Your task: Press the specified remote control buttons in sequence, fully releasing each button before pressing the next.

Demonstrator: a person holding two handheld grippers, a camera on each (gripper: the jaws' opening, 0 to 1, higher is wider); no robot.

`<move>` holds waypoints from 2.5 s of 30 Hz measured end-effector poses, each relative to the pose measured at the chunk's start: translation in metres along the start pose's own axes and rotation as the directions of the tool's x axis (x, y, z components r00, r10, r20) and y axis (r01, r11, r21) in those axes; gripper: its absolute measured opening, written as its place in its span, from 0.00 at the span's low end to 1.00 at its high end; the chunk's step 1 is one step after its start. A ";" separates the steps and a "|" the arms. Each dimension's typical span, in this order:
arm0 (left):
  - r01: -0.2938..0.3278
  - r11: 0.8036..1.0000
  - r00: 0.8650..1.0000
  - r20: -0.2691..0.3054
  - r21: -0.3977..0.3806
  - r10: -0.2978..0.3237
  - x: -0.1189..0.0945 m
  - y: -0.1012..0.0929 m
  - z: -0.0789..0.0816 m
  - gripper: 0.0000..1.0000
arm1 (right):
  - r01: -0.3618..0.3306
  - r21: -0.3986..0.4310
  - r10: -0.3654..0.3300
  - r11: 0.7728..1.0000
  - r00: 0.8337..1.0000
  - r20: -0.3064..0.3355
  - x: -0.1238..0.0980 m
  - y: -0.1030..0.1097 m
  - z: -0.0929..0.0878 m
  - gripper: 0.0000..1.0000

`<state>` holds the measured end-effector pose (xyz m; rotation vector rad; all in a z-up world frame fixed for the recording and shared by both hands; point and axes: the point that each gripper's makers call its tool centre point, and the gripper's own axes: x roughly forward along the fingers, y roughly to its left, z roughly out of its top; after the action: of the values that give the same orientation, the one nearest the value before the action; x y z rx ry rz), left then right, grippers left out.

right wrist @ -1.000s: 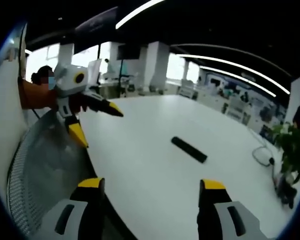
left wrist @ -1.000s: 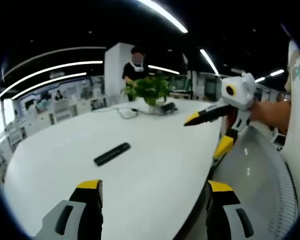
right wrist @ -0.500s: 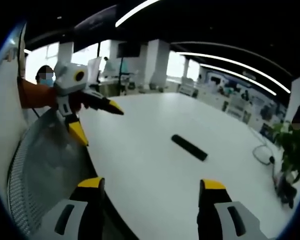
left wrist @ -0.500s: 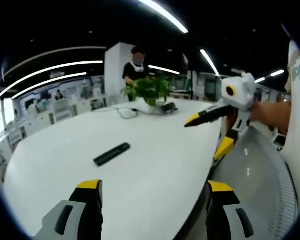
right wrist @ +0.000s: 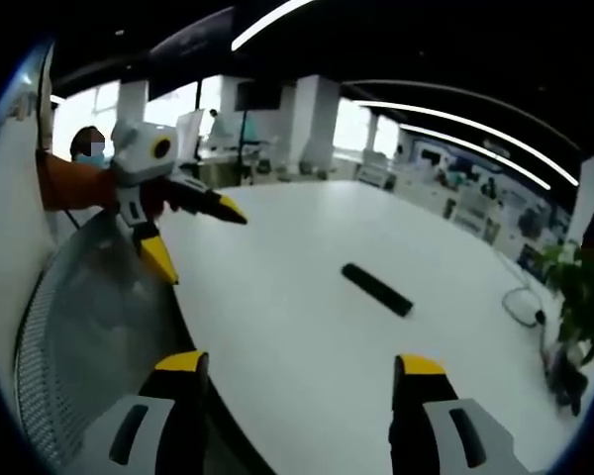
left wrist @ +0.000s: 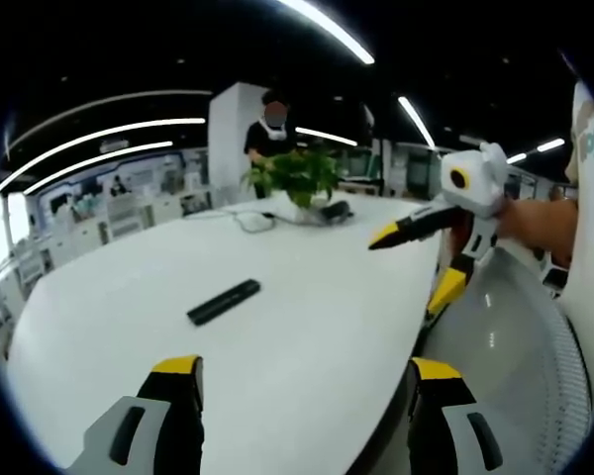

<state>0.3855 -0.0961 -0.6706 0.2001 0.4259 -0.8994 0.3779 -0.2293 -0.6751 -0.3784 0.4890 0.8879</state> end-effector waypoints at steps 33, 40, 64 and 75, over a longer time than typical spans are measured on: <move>0.007 0.997 1.000 -0.025 0.082 -0.005 0.026 0.050 0.019 0.87 | -0.003 -0.104 -0.002 0.995 0.999 -0.050 0.019 -0.052 0.021 0.73; 0.027 0.996 0.999 -0.036 0.087 -0.024 0.035 0.056 0.021 0.86 | -0.016 -0.108 0.010 0.994 0.998 -0.060 0.027 -0.064 0.022 0.73; 0.046 0.991 0.996 -0.077 0.129 -0.037 0.055 0.081 0.023 0.86 | -0.025 -0.141 0.013 0.990 0.997 -0.080 0.044 -0.101 0.035 0.73; 0.053 0.988 0.995 -0.090 0.146 -0.040 0.062 0.092 0.025 0.86 | -0.049 -0.172 0.032 0.984 0.995 -0.097 0.053 -0.112 0.042 0.73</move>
<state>0.4991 -0.0929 -0.6757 0.3677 0.4464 -0.9715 0.5064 -0.2390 -0.6571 -0.5738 0.5087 0.9586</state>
